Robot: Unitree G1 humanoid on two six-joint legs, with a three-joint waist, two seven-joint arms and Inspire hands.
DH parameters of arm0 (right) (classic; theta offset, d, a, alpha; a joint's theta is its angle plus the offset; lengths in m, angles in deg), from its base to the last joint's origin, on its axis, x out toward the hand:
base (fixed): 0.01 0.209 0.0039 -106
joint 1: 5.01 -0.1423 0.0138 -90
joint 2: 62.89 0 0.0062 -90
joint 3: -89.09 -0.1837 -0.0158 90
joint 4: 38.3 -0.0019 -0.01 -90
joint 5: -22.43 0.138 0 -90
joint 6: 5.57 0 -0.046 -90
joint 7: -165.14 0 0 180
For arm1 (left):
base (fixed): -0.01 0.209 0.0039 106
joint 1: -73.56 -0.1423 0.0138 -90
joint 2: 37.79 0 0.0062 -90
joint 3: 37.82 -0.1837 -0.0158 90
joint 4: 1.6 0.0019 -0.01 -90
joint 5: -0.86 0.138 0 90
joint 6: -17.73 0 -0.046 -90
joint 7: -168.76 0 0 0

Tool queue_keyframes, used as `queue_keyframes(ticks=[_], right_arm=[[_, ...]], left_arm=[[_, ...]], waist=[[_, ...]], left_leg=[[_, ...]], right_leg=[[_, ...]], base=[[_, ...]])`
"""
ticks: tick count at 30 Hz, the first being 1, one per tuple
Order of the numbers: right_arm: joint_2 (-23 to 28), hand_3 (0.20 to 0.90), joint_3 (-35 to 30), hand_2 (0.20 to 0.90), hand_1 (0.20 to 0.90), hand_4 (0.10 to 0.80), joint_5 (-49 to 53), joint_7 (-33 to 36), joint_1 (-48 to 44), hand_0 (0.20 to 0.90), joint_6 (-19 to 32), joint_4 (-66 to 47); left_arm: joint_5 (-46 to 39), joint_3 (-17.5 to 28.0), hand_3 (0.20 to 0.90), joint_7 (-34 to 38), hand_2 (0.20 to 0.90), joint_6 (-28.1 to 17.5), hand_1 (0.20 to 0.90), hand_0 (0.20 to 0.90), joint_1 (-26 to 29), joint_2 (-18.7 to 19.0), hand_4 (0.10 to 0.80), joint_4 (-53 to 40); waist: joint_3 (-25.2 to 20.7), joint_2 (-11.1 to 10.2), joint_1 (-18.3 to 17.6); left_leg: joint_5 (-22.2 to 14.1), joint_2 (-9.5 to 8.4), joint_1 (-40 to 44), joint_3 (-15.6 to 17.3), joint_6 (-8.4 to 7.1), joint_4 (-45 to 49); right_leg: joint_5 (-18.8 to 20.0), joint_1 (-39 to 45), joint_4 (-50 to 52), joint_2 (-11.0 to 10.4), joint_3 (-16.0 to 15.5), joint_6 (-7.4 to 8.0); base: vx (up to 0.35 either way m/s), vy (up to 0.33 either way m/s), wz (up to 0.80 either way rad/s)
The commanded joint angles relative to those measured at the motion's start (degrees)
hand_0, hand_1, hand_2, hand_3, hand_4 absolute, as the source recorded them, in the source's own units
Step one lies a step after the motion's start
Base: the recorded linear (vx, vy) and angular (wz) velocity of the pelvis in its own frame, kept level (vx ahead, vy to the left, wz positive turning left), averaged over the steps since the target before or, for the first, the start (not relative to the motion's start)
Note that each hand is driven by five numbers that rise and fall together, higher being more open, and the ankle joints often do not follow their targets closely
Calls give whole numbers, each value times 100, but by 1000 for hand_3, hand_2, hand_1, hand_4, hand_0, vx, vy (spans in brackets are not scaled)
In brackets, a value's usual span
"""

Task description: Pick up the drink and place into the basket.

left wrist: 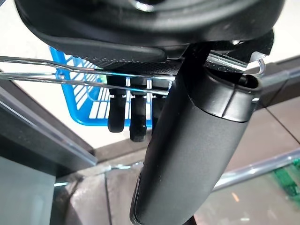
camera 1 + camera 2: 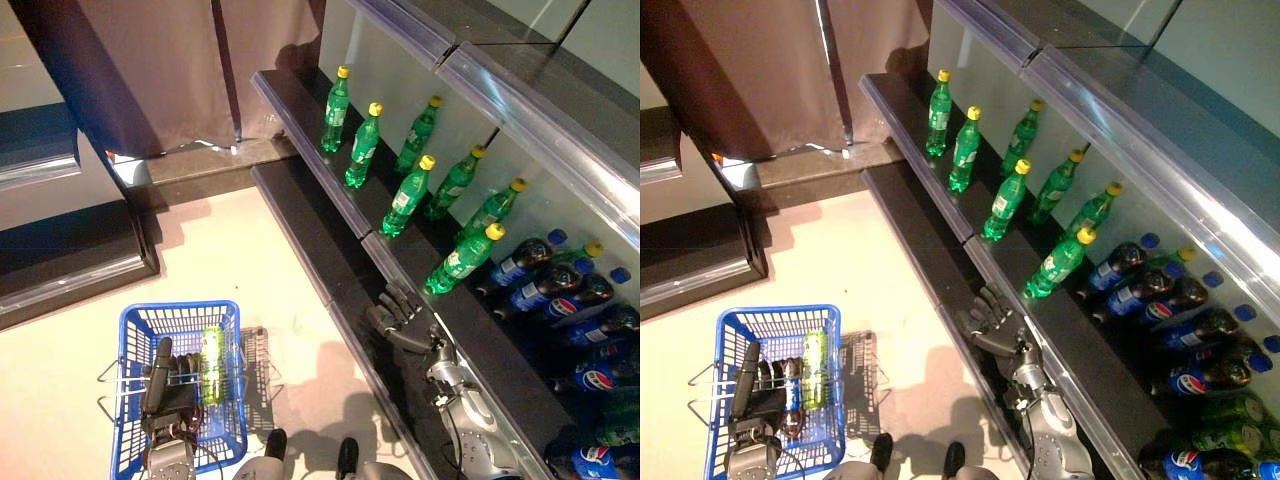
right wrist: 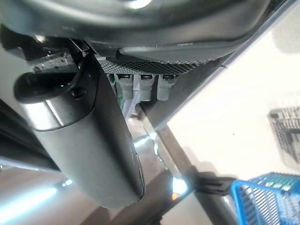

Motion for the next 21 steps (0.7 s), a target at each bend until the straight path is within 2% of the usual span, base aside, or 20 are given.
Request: queue_keyframes(ticks=[1,4,7,9,12,15,16,17,18,21], right_arm=[[714,900,38,900,900,800,-62,-124,-74,900,458,-542],[781,900,22,900,900,800,-88,-176,-99,900,459,-630],[772,900,10,900,900,800,-122,-164,-111,900,523,-648],[732,900,3,900,900,800,-147,-117,-131,900,565,-695],[690,900,62,900,900,800,-211,-17,-96,900,617,-807],[644,900,158,900,900,800,-300,3,-68,900,654,-868],[630,900,215,900,900,800,-309,4,-61,900,694,-852],[624,900,230,900,900,800,-323,-1,-60,900,695,-838],[663,900,234,900,900,800,-319,54,-56,900,753,-805],[782,900,165,900,900,800,-258,13,-59,900,752,-752]], left_arm=[[522,130,200,-853,300,-610,300,300,99,497,100,-737],[540,54,200,-1145,300,-548,300,300,62,466,100,-815],[566,18,200,-1367,300,-438,300,300,38,508,100,-849],[591,-14,200,-1501,300,-366,300,300,-19,570,100,-849],[535,-10,200,-1561,300,-294,300,300,-35,630,100,-818],[531,-13,200,-1507,300,-264,300,300,-13,687,100,-796],[558,-15,200,-1461,300,-211,300,300,10,732,100,-792],[559,-25,200,-1438,300,-207,300,300,20,743,100,-798],[561,-133,200,-1456,300,-177,300,300,39,750,100,-808],[554,-345,200,-1369,300,-212,300,300,45,742,100,-883]], waist=[[-1127,707,67],[-1010,747,115],[-926,754,120],[-853,771,139],[-802,798,143],[-755,858,176],[-739,865,167],[-738,860,158],[-730,806,95],[-695,648,-37]], left_leg=[[-859,-19,179,381,-85,465],[-909,-93,87,255,29,623],[-940,-198,84,121,162,633],[-941,-320,40,-57,297,657],[-947,-473,-62,-248,404,755],[-959,-562,-129,-263,443,876],[-926,-579,-127,-286,437,872],[-915,-586,-125,-297,432,864],[-881,-651,-104,-388,420,812],[-951,-869,-7,-613,407,791]], right_leg=[[-284,-165,360,87,64,100],[-405,-313,807,-19,84,109],[-303,-583,1264,-166,159,230],[-136,-896,1862,-320,327,336],[132,-1266,2682,-373,582,303],[632,-1762,3619,-461,689,266],[779,-1968,3878,-300,796,253],[807,-2010,3887,-243,826,253],[706,-2067,3525,41,843,213],[634,-2088,2086,323,625,285]], base=[[21,119,1],[11,220,2],[12,199,5],[20,285,9],[23,244,24],[51,194,40],[99,155,34],[164,126,41],[186,65,57],[268,11,73]])
